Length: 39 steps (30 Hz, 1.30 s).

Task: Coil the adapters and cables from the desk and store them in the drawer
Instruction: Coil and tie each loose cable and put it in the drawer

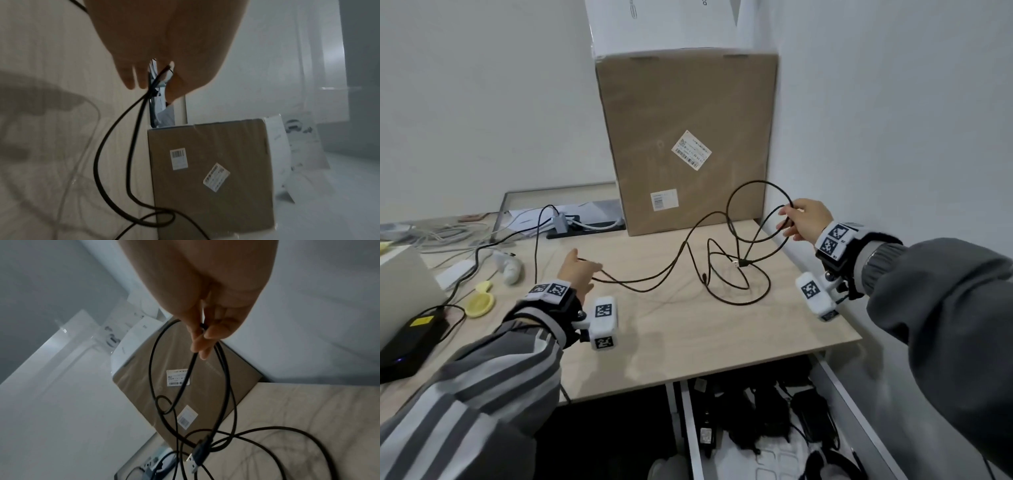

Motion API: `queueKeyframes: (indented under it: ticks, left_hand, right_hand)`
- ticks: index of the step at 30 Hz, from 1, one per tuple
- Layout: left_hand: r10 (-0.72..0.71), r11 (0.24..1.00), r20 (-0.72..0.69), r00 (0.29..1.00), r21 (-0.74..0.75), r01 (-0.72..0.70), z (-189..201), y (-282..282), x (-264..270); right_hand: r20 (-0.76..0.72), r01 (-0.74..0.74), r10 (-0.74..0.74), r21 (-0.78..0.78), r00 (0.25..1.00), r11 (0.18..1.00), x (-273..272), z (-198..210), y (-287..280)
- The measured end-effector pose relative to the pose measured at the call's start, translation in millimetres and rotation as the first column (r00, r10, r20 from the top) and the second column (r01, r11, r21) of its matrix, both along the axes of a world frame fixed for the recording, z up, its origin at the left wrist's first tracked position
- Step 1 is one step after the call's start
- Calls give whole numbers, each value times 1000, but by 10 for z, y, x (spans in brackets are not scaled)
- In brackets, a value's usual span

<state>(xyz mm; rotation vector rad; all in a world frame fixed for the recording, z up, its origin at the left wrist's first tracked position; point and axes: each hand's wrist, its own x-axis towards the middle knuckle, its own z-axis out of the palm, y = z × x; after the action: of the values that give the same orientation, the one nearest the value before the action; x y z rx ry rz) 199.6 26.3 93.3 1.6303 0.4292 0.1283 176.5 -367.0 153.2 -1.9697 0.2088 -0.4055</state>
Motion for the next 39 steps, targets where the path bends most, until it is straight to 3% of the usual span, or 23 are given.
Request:
queueKeyframes:
  ticks: [3,4,6,8,9,11,12,16,19,21,25,28,31,34,39]
  left_hand:
    - [-78,943,-228,970,299,146,168,-180,-90]
    - [-73,921,-214,974,360,148,239,-270,-132]
    - [-123,937,-67,990,321,138,352,-501,-178]
    - [-288,936,65,955,231,266,478,-811,-274]
    - [-408,898,83,909,217,383,541,-985,-338]
    - [-618,773,58,784,225,593,639,-1298,-449]
    - [-660,734,44,750,247,632,666,-1422,-476]
    - [-621,753,105,777,357,553,650,-1626,-467]
    - [-645,741,129,753,348,575,641,-1621,-493]
    - [-684,692,114,720,413,592,674,-1626,-549]
    - [-746,515,8,666,641,569,762,-1708,-658]
    - [-661,471,26,750,792,388,801,-1689,-695]
    - [-488,524,55,871,817,242,795,-1494,-708]
    - [-383,543,0,924,809,225,748,-1197,-774]
    - [-227,655,-41,973,733,183,582,-625,-805]
  right_hand:
    - [9,-85,88,-182,996,980,-76,31,69]
    - [5,-106,112,-281,994,954,-98,59,99]
    - [13,-137,159,-441,987,887,-140,138,162]
    - [55,-164,220,-500,974,851,-194,235,243]
    - [72,-181,251,-507,965,843,-225,286,289]
    - [106,-193,282,-505,953,841,-288,404,369]
    - [141,-175,274,-484,951,857,-312,470,386]
    - [322,-104,174,-224,930,969,-409,767,241]
    - [373,-94,123,-97,919,991,-521,876,84]
    - [390,-90,119,-91,913,992,-614,899,29]
    - [383,-91,127,-111,915,990,-822,956,-51]
    - [360,-6,78,-199,930,980,-986,998,-205]
    - [302,79,-2,-242,953,967,-1134,937,-448]
    - [240,119,-58,-251,969,961,-1264,767,-655]
    - [152,193,-161,-227,975,955,-1459,425,-830]
